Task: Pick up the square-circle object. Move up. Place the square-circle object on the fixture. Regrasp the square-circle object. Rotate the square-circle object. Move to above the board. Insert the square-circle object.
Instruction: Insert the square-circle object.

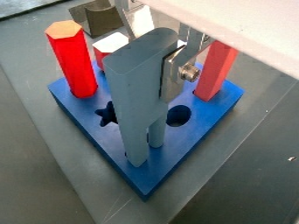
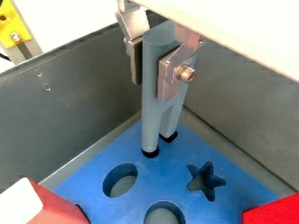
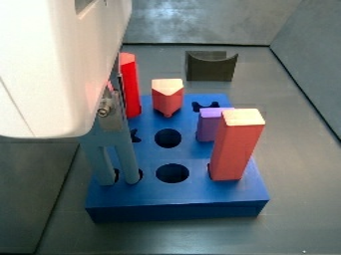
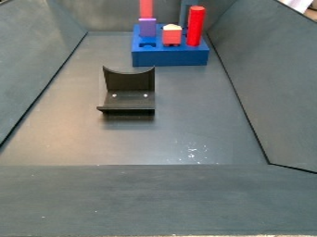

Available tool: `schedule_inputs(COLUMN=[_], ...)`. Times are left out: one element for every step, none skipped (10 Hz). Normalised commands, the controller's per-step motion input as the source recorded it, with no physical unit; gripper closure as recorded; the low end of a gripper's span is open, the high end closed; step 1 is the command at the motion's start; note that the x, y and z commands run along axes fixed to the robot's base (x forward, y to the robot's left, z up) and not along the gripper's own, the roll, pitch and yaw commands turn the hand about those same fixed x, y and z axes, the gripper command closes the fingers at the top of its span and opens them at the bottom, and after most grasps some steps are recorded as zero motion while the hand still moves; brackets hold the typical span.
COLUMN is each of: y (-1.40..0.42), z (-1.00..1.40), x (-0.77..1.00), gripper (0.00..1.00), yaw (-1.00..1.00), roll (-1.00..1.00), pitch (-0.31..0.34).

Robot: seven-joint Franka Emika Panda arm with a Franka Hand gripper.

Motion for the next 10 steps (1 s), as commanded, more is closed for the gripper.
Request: schedule_inputs(y=[0.0,0.0,0.0,0.0,0.0,0.0,0.0,0.0,-0.13,-0.14], z=[-0.65,-0.7,-0.69,-0.68,-0.66,-0.71,-0.71,-0.67,-0.68,-0.61], x=[0.0,0.0,0.0,0.14,0.37,0.39,0.28,0.05,-0.03,-0.17], gripper=[1.0,1.0,1.0,1.0,1.0,1.0,1.0,1.0,1.0,1.0], yaw=[0.0,0.0,0.0,0.0,-0.04,-0.06,0.0,0.0,0.0,0.0], roll=[0.23,0.23,0.21,0.16,0.08,0.08,0.08,0.03,0.07,0.1], pitch=[-0.059,-0.079,-0.09,-0.106,-0.107,-0.114,-0.11,-0.1,-0.121,-0.109])
